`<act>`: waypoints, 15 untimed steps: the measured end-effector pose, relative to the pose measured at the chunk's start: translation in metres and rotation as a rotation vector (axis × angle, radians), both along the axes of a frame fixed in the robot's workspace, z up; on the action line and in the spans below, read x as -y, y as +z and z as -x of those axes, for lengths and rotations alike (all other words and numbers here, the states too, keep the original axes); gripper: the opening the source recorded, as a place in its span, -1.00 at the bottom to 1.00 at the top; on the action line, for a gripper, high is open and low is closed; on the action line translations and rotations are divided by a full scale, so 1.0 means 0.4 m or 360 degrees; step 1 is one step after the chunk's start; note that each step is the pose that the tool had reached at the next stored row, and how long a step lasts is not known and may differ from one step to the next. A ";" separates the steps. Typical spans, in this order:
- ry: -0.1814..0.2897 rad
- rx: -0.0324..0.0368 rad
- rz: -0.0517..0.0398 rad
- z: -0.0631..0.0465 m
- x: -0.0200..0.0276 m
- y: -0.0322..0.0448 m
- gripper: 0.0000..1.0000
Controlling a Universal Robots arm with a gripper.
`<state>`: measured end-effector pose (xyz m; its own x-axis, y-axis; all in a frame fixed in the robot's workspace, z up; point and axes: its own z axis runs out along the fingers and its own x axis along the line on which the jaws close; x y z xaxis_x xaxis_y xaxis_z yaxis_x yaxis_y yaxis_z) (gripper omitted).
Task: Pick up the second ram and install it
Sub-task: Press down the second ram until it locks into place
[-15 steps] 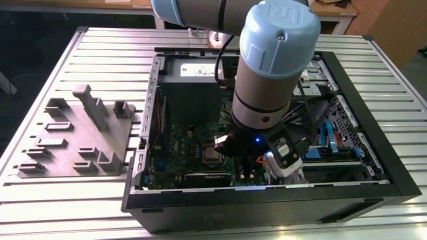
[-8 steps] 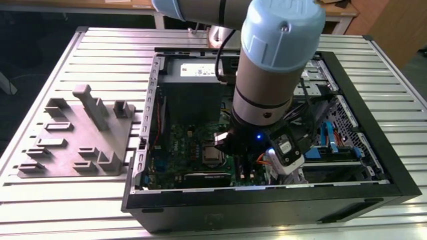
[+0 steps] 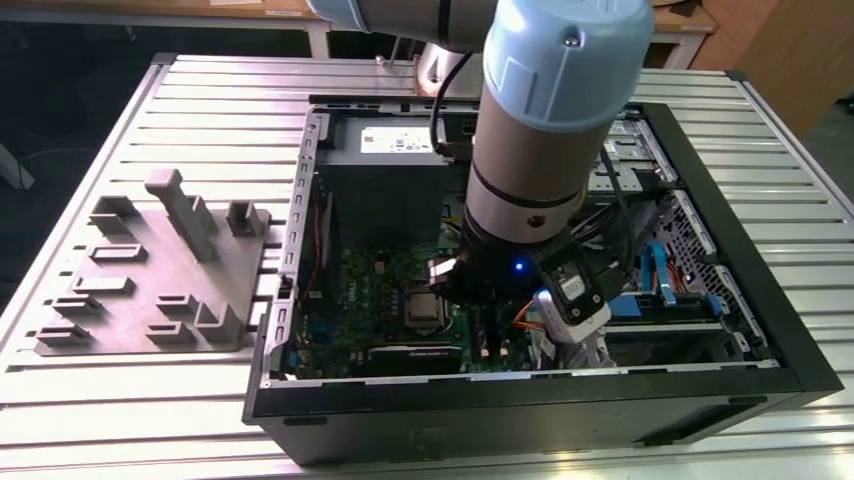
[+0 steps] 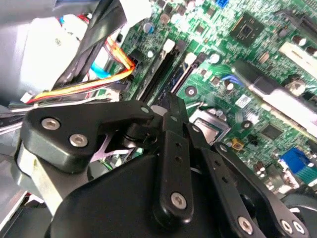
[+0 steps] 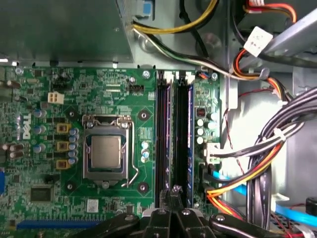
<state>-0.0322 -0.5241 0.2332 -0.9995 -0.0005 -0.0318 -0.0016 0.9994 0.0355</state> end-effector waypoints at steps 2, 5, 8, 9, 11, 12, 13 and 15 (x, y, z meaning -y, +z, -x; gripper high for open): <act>0.0000 0.0000 0.0000 0.000 -0.013 0.000 -0.80; 0.0000 0.0000 0.0000 0.000 -0.033 -0.001 -0.80; 0.0000 0.0000 0.0000 0.000 -0.051 -0.001 -0.80; 0.0000 0.0000 0.0000 0.000 -0.056 -0.001 -0.80; 0.0000 0.0000 0.0000 0.000 -0.065 -0.001 -0.80; 0.0000 0.0000 0.0000 0.000 -0.066 -0.001 -0.80; 0.0000 0.0000 0.0000 0.000 -0.066 0.000 -0.80; 0.0000 0.0000 0.0000 0.000 -0.067 0.006 -0.80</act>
<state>-0.0322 -0.4974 0.2358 -0.9995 -0.0005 -0.0317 -0.0016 0.9994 0.0355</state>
